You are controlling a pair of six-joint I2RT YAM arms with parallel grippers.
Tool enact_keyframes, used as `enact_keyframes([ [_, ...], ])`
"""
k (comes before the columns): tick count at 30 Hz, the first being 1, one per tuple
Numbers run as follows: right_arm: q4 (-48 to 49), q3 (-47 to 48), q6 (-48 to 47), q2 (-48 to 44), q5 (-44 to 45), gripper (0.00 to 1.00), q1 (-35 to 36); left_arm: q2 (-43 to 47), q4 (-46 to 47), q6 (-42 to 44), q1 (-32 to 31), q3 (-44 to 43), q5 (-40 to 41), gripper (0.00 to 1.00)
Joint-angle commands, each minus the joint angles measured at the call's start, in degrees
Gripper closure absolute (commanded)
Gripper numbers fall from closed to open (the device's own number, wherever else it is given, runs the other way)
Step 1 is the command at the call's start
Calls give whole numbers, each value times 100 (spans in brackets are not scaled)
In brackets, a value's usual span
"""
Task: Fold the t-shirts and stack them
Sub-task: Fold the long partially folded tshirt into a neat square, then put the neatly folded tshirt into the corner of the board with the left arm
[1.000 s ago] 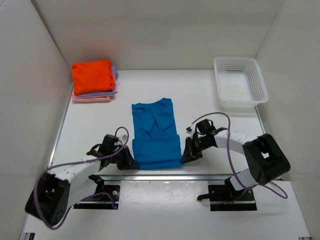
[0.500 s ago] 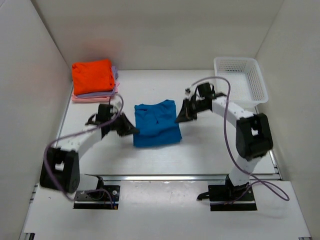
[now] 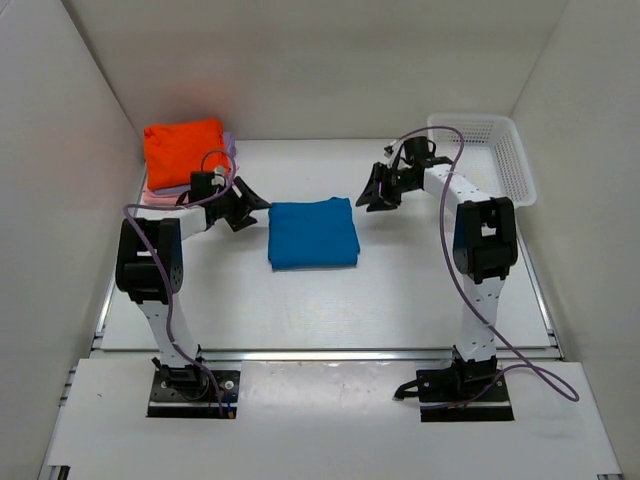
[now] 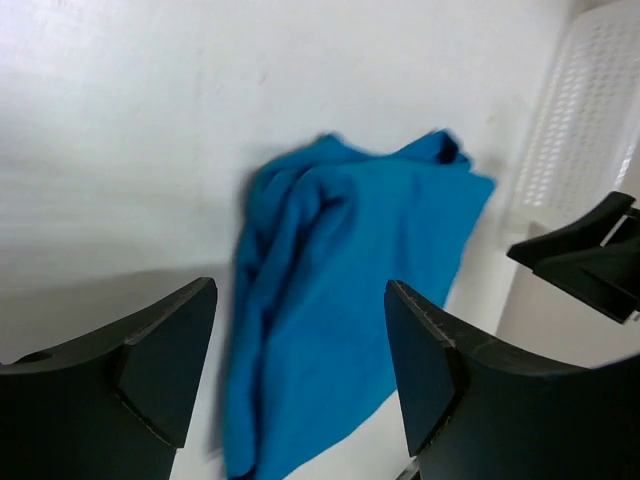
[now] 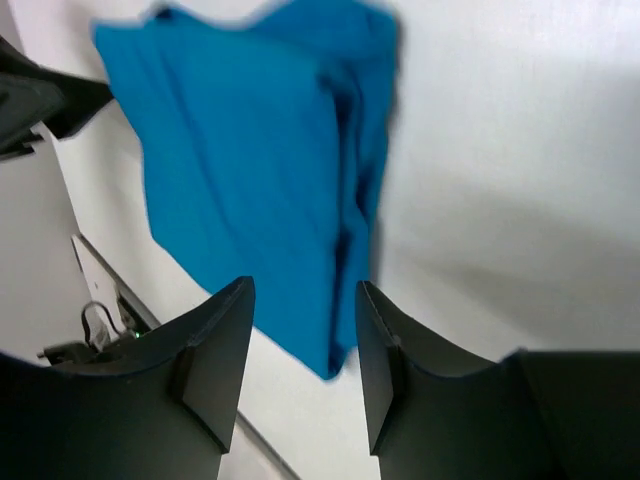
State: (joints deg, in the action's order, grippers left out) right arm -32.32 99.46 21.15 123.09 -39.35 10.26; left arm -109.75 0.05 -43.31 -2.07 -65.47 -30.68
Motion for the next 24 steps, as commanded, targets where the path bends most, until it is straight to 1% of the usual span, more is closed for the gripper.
enact_keyframes([
  [1, 435, -802, -14, -794, -80, 58, -59, 499, 48, 356, -66, 341, 97, 21],
  [4, 507, -1427, -58, -1285, -73, 60, -173, 595, -278, 630, -320, 640, 351, 19],
  [6, 594, -1902, -84, -1532, -72, 61, -235, 587, -417, 788, -469, 676, 640, 19],
  [7, 612, -2008, -23, -1760, -177, 62, -279, 569, -723, 832, -627, 624, 790, 18],
  [10, 937, -2745, 91, -2252, -344, 63, -349, 245, -1785, 1438, -996, -156, 1904, 18],
  [12, 1069, -3001, 214, -2551, -397, 63, -402, 34, -2236, 1631, -1146, -491, 2161, 18],
  [14, 1201, -3205, 284, -2859, -415, 63, -455, -134, -2649, 1703, -1243, -764, 2346, 21],
  [16, 1262, -3371, 355, -3061, -529, 63, -507, -361, -3000, 1869, -1357, -1028, 2618, 34],
  [17, 1254, -3407, 364, -3132, -573, 63, -542, -406, -3185, 1896, -1384, -1090, 2689, 38],
  [19, 1324, -3460, 390, -3229, -661, 63, -586, -581, -3345, 2028, -1446, -1126, 2847, 55],
  [20, 1342, -3451, 416, -3221, -740, 65, -613, -608, -3380, 2037, -1437, -1091, 2822, 68],
  [21, 1394, -3503, 425, -3256, -793, 66, -674, -617, -3398, 2141, -1411, -1056, 2665, 95],
  [22, 1482, -3591, 443, -3326, -906, 66, -675, -583, -3320, 2021, -1393, -916, 2594, 100],
  [24, 1587, -3679, 504, -3388, -1030, 67, -744, -486, -3213, 2019, -1314, -897, 2427, 100],
])
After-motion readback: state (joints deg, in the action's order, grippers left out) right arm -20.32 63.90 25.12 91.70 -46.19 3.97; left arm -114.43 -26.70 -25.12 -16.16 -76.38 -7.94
